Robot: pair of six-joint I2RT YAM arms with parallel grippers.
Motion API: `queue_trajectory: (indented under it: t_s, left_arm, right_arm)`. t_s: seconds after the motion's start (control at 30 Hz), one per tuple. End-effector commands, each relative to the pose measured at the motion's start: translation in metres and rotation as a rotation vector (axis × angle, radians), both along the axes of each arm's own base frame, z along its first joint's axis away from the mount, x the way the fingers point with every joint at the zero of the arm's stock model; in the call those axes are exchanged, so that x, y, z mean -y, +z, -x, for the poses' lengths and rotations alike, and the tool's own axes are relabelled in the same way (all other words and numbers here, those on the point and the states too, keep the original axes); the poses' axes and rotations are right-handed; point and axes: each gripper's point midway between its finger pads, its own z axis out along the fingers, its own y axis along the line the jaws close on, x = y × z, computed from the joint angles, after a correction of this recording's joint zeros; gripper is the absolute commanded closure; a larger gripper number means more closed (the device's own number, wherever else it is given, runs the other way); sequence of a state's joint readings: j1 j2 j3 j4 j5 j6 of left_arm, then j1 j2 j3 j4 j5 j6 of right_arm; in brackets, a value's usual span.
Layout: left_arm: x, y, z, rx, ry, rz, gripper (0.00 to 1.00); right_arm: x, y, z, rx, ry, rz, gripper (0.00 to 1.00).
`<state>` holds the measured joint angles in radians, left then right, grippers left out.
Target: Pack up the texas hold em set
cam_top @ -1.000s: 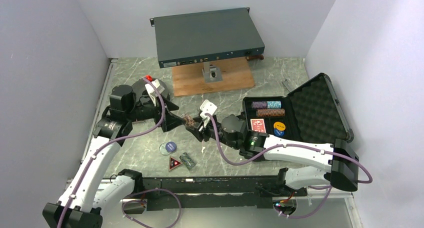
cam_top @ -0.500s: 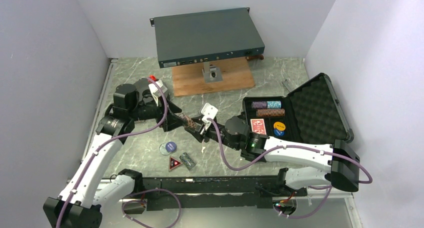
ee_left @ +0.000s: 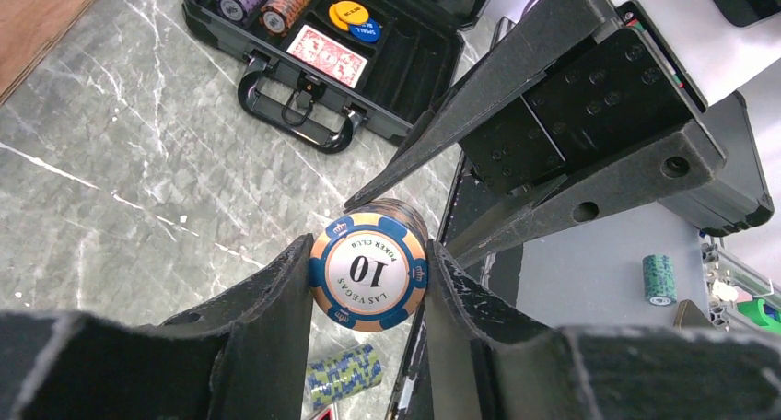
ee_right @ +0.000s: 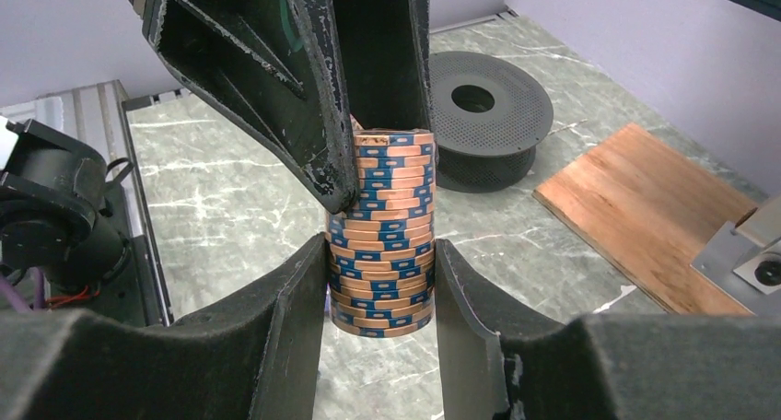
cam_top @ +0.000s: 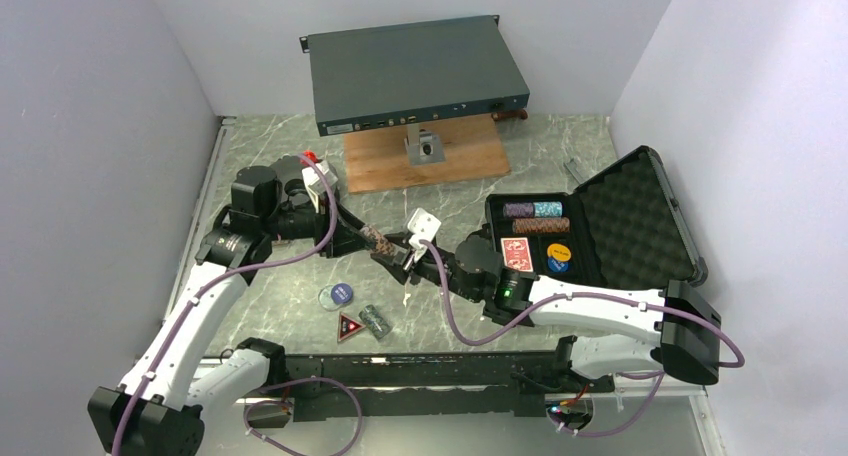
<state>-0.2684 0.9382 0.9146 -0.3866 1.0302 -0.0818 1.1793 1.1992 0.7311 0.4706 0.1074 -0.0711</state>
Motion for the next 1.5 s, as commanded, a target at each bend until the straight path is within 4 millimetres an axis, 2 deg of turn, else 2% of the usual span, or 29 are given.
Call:
queue_trajectory:
  t_s: [0.0, 0.03, 0.07, 0.17, 0.23, 0.3, 0.4, 0.5, 0.6, 0.7, 0.8, 1.0, 1.13, 1.23, 1.33, 1.47]
  left_arm:
    - [-0.001, 0.019, -0.002, 0.085, 0.004, 0.006, 1.00]
    - [-0.002, 0.018, -0.004, 0.092, 0.026, -0.003, 1.00]
    - [-0.004, 0.018, -0.007, 0.097, 0.048, -0.013, 1.00]
    - [-0.009, 0.016, -0.013, 0.104, 0.096, -0.037, 1.00]
    - [-0.012, 0.017, -0.018, 0.115, 0.132, -0.051, 1.00]
    - [-0.015, 0.016, -0.021, 0.121, 0.166, -0.063, 1.00]
    - [-0.021, 0.014, -0.029, 0.128, 0.226, -0.089, 1.00]
    - [-0.026, 0.014, -0.034, 0.135, 0.263, -0.102, 1.00]
    - [-0.029, 0.012, -0.038, 0.136, 0.293, -0.117, 1.00]
    - [-0.034, 0.008, -0.043, 0.130, 0.329, -0.140, 1.00]
    - [-0.038, 0.005, -0.048, 0.127, 0.361, -0.158, 1.00]
    - [-0.043, 0.004, -0.052, 0.135, 0.402, -0.177, 1.00]
    - [-0.046, 0.005, -0.053, 0.144, 0.420, -0.183, 1.00]
    - [-0.049, 0.004, -0.055, 0.148, 0.434, -0.191, 1.00]
    - [-0.051, 0.003, -0.056, 0.148, 0.450, -0.200, 1.00]
    - [-0.053, 0.003, -0.058, 0.149, 0.466, -0.211, 1.00]
  right_arm:
    - [0.008, 0.062, -0.007, 0.022, -0.069, -0.189, 0.62]
    - [0.011, 0.061, -0.013, 0.003, -0.107, -0.180, 0.47]
    - [0.014, 0.057, -0.018, -0.015, -0.144, -0.168, 0.38]
    - [0.032, 0.047, -0.031, -0.067, -0.271, -0.170, 0.22]
    - [0.051, 0.041, -0.043, -0.120, -0.383, -0.186, 0.11]
    - [0.070, 0.033, -0.055, -0.164, -0.477, -0.179, 0.09]
    - [0.106, 0.013, -0.083, -0.251, -0.614, -0.165, 0.09]
    - [0.140, -0.015, -0.108, -0.370, -0.710, -0.149, 0.10]
    - [0.174, -0.033, -0.130, -0.400, -0.849, -0.120, 0.11]
    - [0.200, -0.056, -0.151, -0.450, -0.979, -0.031, 0.12]
    - [0.217, -0.083, -0.173, -0.520, -1.048, 0.034, 0.20]
    - [0.237, -0.137, -0.213, -0.664, -1.137, 0.166, 0.23]
    - [0.242, -0.165, -0.233, -0.756, -1.101, 0.185, 0.33]
    - [0.243, -0.185, -0.238, -0.802, -1.097, 0.243, 0.34]
    - [0.242, -0.201, -0.235, -0.840, -1.097, 0.278, 0.35]
    - [0.234, -0.214, -0.231, -0.881, -1.054, 0.282, 0.48]
